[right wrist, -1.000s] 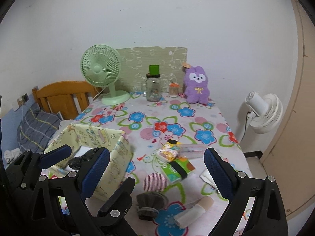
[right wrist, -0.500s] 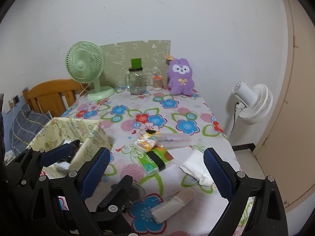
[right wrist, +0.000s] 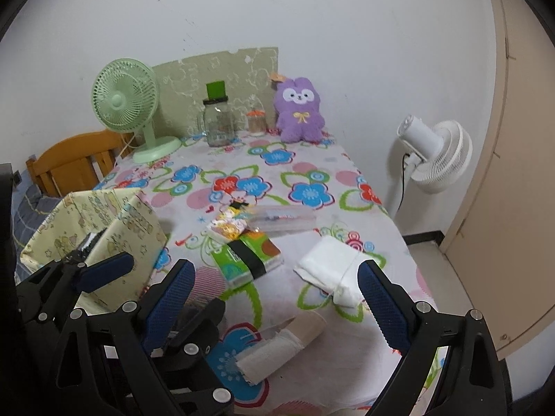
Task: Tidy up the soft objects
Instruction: 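Withdraw both tools from the box toward the grey pouch and towel roll, then grasp the grey pouch with the left tool while the right tool grasps the white towel roll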
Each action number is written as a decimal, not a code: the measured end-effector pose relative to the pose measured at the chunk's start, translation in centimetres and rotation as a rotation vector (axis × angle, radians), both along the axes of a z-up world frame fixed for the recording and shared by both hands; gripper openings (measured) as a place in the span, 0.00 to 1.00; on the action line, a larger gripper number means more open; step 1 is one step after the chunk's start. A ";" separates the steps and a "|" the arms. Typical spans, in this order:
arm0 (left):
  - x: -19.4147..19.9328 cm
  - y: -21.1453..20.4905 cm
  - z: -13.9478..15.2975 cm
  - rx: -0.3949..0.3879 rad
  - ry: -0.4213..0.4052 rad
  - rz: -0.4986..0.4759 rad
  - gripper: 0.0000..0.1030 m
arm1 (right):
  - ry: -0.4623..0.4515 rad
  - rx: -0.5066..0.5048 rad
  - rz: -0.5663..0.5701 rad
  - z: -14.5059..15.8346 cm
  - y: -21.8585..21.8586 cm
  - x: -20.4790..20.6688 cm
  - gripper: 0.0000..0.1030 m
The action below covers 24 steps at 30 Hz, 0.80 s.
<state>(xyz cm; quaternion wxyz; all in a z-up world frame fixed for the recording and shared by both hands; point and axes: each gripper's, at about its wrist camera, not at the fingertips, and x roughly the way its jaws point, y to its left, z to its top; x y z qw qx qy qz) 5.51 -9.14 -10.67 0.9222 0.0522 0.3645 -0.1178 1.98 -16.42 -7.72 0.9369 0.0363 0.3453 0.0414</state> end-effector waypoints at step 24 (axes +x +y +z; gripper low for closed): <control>1.4 0.2 -6.8 0.045 0.160 0.057 0.76 | 0.214 0.031 -0.042 -7.7 -0.8 1.7 0.78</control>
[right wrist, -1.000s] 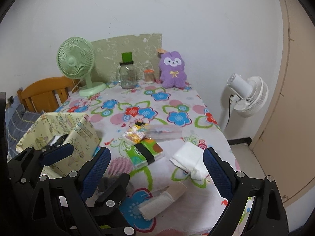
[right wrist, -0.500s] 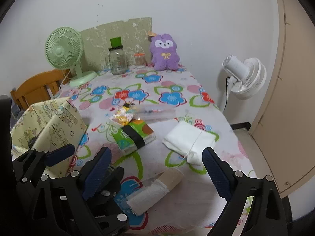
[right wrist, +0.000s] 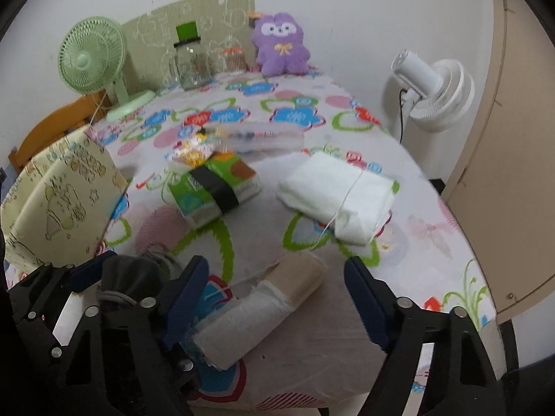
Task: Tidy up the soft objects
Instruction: 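Grasp the grey pouch with the left tool while the right tool grasps the white towel roll, then lift the grey pouch and white towel roll and carry them toward the box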
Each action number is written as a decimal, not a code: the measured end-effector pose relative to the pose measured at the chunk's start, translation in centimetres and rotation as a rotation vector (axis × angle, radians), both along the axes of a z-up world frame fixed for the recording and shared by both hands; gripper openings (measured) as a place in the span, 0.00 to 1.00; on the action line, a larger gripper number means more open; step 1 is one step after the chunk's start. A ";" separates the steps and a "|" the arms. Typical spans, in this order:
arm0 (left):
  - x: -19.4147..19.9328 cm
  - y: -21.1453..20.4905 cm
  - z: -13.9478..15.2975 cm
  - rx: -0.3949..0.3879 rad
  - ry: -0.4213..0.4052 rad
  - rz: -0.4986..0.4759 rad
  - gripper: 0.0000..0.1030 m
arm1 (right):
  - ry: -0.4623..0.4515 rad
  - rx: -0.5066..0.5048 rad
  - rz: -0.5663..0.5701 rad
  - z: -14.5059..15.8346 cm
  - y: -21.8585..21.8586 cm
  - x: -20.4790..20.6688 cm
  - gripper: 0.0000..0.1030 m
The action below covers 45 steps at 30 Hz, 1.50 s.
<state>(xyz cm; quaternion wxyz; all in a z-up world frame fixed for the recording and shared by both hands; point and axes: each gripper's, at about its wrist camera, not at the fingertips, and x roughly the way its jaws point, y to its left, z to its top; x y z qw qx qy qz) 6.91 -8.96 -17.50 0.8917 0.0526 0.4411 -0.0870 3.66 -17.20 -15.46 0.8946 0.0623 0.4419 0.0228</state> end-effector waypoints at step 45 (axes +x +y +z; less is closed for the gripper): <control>1.4 0.2 4.0 -0.066 -0.055 -0.035 0.43 | -0.032 0.092 0.036 2.7 1.4 2.7 0.24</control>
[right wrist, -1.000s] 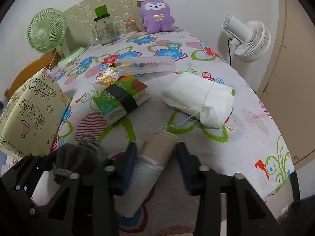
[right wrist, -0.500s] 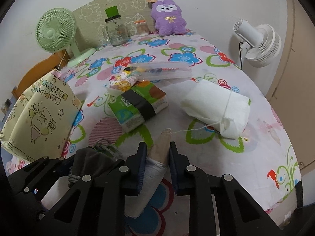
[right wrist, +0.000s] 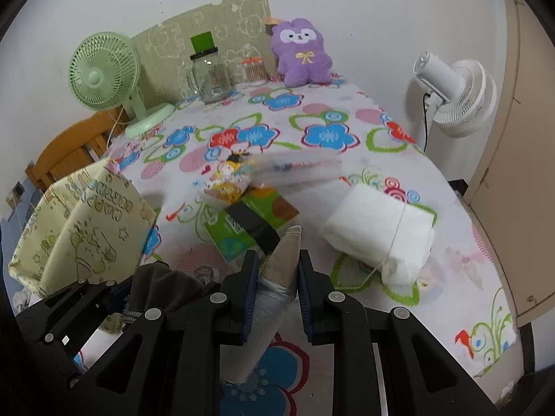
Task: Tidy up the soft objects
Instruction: 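Lift the grey pouch and white towel roll and carry them toward the box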
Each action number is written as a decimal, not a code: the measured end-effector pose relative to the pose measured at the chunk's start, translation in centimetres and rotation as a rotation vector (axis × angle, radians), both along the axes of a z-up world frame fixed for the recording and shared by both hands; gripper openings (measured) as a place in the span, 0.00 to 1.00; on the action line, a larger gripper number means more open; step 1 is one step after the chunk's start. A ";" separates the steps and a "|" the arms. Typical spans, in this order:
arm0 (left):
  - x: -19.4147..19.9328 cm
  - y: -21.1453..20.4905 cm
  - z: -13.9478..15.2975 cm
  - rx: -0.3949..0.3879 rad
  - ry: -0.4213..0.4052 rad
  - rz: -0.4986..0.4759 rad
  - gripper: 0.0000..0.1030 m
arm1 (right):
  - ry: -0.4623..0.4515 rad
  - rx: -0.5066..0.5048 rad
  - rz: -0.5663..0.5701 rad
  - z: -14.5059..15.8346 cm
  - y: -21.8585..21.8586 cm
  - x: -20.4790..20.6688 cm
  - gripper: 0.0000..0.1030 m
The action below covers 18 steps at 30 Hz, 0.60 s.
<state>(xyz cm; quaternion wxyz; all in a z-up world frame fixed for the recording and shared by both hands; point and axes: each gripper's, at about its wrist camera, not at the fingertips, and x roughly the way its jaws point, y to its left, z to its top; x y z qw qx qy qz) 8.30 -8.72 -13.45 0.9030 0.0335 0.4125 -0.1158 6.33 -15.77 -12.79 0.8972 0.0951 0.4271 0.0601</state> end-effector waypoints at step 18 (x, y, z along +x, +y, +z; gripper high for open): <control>-0.1 0.1 4.3 -0.010 -0.085 -0.002 0.43 | -0.092 -0.009 -0.012 4.8 -0.3 0.0 0.24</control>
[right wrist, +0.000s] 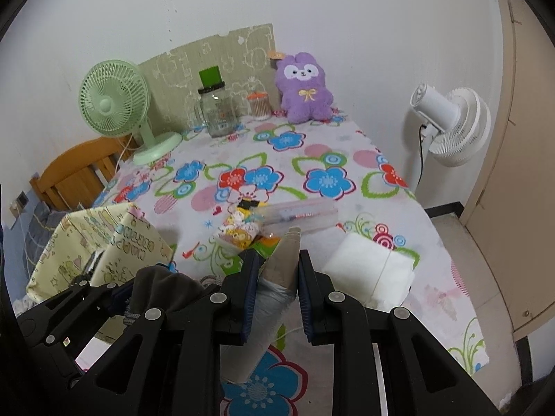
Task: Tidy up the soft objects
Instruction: 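Lift the grey pouch and white towel roll and carry them toward the box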
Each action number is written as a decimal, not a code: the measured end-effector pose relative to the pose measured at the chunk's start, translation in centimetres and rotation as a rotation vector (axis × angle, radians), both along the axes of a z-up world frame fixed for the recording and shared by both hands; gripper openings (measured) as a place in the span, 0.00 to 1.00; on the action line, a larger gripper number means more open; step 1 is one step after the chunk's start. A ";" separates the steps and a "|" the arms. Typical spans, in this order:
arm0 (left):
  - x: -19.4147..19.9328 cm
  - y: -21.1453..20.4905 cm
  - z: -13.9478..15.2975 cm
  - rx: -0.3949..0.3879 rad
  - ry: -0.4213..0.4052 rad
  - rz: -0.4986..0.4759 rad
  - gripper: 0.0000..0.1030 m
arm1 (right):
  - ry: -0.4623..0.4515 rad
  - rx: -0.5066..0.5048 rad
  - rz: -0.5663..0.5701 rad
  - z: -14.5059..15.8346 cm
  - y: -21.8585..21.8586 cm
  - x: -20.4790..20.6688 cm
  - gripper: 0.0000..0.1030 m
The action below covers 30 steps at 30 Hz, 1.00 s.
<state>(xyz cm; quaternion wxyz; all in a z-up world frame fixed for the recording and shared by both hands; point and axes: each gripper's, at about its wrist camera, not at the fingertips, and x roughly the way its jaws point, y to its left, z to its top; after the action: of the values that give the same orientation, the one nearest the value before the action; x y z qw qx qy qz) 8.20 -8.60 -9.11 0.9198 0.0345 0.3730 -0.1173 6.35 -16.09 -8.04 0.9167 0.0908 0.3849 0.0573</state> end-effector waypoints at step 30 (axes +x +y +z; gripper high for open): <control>-1.7 3.6 5.3 -0.027 -0.112 0.021 0.43 | -0.106 -0.016 0.028 6.3 3.2 -1.3 0.24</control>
<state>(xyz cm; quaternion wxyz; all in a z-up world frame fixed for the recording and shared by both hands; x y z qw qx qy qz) 6.48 -5.00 -3.82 0.9407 0.0246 0.3198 -0.1104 5.05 -12.93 -1.71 0.9355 0.0751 0.3376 0.0719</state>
